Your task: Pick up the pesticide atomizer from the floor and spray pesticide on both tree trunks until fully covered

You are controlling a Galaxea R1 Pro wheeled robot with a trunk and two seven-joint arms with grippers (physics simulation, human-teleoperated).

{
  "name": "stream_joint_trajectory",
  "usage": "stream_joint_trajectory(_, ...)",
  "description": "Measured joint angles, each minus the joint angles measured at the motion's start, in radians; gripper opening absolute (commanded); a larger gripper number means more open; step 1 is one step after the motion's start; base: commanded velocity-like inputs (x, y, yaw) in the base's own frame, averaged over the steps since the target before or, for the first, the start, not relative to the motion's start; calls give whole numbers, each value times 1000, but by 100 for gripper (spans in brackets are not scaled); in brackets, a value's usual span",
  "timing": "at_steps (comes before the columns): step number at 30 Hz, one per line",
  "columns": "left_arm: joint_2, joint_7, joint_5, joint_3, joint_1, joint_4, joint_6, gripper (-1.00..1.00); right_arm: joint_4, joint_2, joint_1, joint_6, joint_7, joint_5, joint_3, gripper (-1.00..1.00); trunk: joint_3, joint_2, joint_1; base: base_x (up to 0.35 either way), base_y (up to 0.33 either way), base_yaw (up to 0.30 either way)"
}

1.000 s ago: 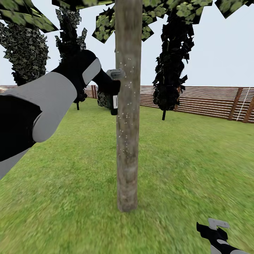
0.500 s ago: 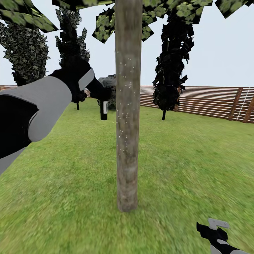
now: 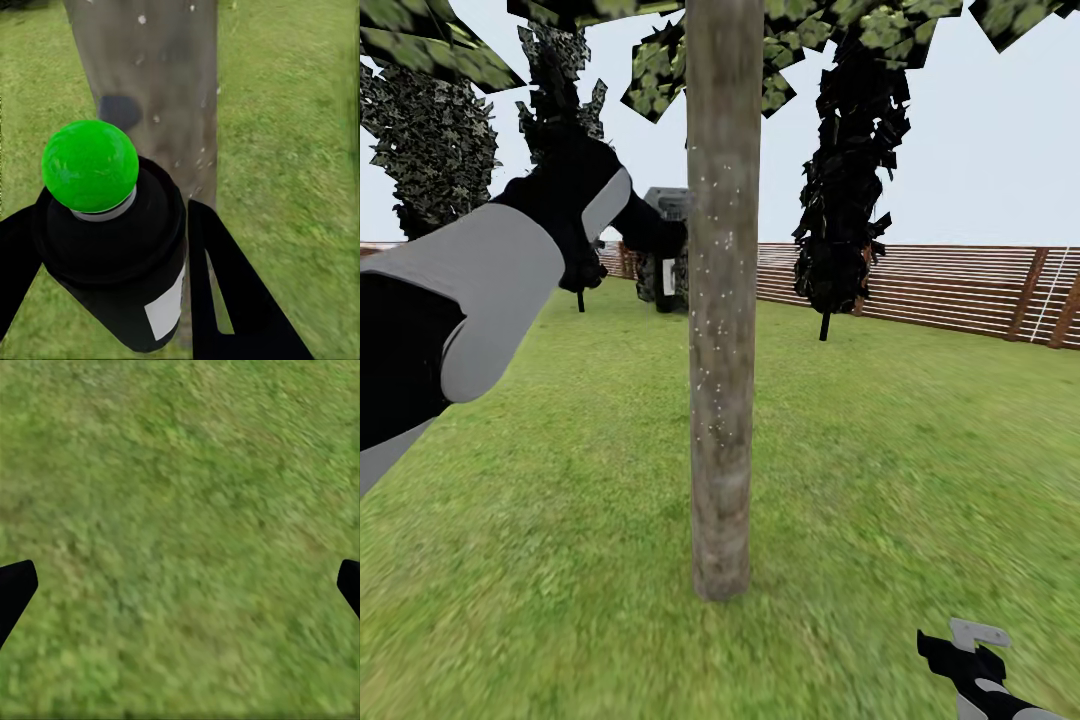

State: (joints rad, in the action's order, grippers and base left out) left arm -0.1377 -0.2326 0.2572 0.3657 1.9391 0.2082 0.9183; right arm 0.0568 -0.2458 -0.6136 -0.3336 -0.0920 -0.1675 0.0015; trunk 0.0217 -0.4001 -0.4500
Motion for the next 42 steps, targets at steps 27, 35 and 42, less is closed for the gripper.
stream_joint_trajectory(27, 68, 1, -12, -117, 0, 342, 58, -100, 0, 0, 0, 0, 0, 0, 0, 100, 0, 0, 0, 0, 0, 0)
stream_joint_trajectory(35, 78, 2, -5, -115, 0, 176, 51, -100, 0, 0, 0, 0, 0, -1, 0, 100, 0, 0, 0, 0, 0, 0)
stream_joint_trajectory(42, 0, -2, 4, -113, 0, 72, 36, -100, 0, 0, 0, 0, 0, 0, 0, 100, 0, 0, 0, 0, 0, 0)
